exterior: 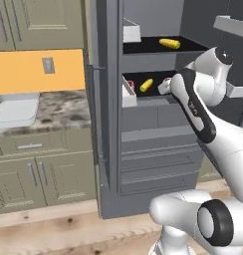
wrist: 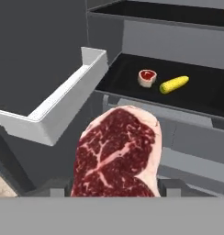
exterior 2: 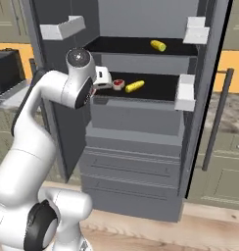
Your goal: Place one corn and one steak in each tupperware on the nearby counter, to pack two identical lunches.
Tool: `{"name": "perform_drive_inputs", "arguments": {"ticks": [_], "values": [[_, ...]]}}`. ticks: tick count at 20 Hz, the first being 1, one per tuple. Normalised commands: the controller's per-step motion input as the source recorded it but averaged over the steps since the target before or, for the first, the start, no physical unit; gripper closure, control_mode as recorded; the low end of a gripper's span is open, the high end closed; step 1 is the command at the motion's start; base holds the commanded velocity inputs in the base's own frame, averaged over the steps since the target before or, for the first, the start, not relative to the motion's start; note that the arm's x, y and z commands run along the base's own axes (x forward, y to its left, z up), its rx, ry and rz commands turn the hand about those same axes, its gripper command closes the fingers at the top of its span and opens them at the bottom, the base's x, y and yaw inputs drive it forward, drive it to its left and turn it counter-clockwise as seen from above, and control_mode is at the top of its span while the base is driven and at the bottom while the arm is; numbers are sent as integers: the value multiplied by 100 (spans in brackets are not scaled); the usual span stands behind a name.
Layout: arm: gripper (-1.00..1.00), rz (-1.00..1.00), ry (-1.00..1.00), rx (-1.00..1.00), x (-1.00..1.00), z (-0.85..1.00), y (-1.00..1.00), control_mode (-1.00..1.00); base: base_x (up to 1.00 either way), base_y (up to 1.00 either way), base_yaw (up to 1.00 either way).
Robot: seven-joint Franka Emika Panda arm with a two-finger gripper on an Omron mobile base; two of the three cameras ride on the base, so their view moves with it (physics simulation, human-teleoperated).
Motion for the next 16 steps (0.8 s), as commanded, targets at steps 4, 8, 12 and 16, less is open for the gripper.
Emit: {"name": "perform_drive_inputs", "arguments": {"ticks": [4, 8, 12, 16], "values": [[100, 0, 0, 0, 0, 0, 0, 100, -9, 100, 0], [100, 0, 0, 0, 0, 0, 0, 100, -4, 100, 0], [100, 0, 0, 0, 0, 0, 0, 100, 0, 100, 0], [100, 0, 0, 0, 0, 0, 0, 100, 0, 100, 0]]}}
